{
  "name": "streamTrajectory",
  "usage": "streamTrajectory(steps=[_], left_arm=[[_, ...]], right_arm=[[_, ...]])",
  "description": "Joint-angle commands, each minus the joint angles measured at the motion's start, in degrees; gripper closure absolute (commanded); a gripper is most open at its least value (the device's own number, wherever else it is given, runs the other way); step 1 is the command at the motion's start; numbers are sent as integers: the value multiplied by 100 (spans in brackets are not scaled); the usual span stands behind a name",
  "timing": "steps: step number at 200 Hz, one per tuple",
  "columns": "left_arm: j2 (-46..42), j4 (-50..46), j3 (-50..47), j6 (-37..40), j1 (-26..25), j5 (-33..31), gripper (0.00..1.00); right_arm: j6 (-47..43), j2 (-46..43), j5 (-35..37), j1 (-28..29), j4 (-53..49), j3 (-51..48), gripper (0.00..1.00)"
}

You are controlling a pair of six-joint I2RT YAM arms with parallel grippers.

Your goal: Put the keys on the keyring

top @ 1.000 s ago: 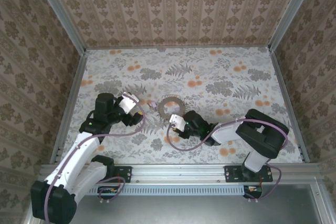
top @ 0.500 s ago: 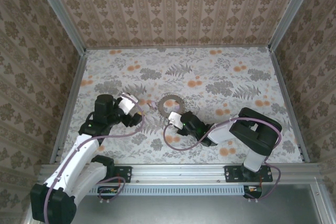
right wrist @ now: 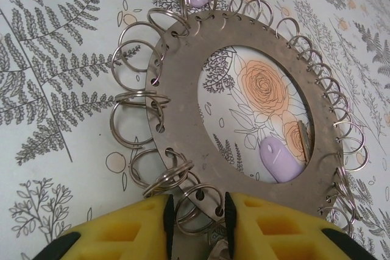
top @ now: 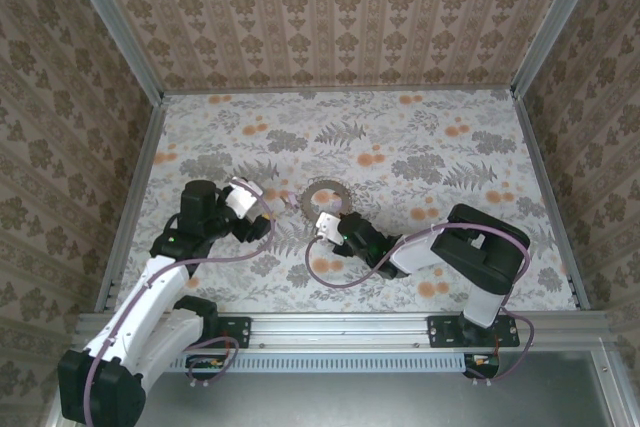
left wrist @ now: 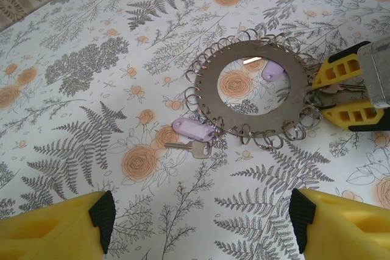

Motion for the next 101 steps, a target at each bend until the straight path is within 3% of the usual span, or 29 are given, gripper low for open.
streamTrajectory(steps=[1, 41, 101], left_arm=[[-62, 37, -80, -159, 48, 2, 22], [-31, 44, -89, -163, 55, 4, 22], [6, 48, -90, -175, 44, 30, 22]], right_arm=[[156, 96, -312, 47, -262, 100, 64], [288, 189, -577, 20, -411, 140, 62], [139, 322, 446, 9, -6, 82, 72]])
